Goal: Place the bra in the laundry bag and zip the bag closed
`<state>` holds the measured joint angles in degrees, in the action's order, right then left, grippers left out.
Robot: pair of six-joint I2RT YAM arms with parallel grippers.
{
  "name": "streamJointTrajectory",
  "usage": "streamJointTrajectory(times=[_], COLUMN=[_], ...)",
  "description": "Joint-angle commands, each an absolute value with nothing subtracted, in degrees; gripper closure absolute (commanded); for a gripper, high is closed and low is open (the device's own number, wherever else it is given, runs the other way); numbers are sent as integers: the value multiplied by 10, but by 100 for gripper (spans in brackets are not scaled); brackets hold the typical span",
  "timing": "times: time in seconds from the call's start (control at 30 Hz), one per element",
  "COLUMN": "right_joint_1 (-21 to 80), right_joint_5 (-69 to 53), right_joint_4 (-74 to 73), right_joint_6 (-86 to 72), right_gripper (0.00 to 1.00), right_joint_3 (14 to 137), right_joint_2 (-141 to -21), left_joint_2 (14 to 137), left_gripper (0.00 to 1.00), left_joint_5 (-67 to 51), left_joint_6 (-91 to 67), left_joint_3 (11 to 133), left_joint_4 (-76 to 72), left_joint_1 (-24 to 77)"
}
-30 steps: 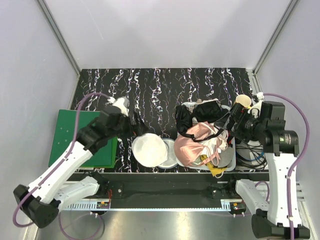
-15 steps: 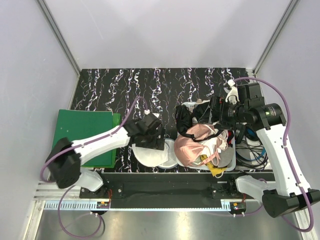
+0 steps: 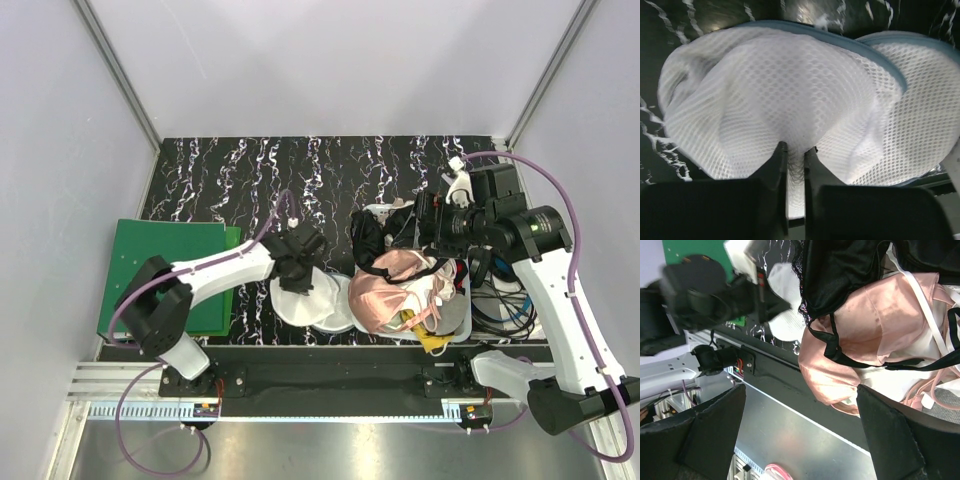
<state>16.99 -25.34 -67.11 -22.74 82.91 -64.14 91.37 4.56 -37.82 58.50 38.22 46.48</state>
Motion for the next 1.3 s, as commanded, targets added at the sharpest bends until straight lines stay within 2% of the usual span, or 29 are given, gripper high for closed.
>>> streamJointTrajectory(times=[0.0, 0.1, 0.23, 0.5, 0.67, 1.1, 1.27], right_joint_1=[192, 210, 235, 335, 390, 392, 342], right_joint_5=[-240, -236, -232, -241, -305, -343, -386], right_joint_4=[-660, -653, -627, -557, -462, -361, -331], right_joint_6=[-226, -227, -233, -238, -237, -234, -263], right_gripper=[0, 0, 0, 0, 0, 0, 0], right_joint_3=[845, 855, 860, 885, 882, 856, 841], right_joint_2=[-645, -656, -670, -733, -764, -797, -791], left_joint_2=[834, 776, 692, 620, 581, 474, 443], left_gripper=[100, 100, 100, 100, 100, 100, 100], left_joint_5=[49, 24, -75, -241, -333, -398, -421], left_joint_6=[-354, -347, -344, -323, -329, -363, -358], left_joint_3=[603, 615, 622, 641, 642, 619, 616], left_joint_4=[401, 414, 418, 408, 374, 312, 307], left_joint_1=[433, 411, 366, 279, 232, 188, 185])
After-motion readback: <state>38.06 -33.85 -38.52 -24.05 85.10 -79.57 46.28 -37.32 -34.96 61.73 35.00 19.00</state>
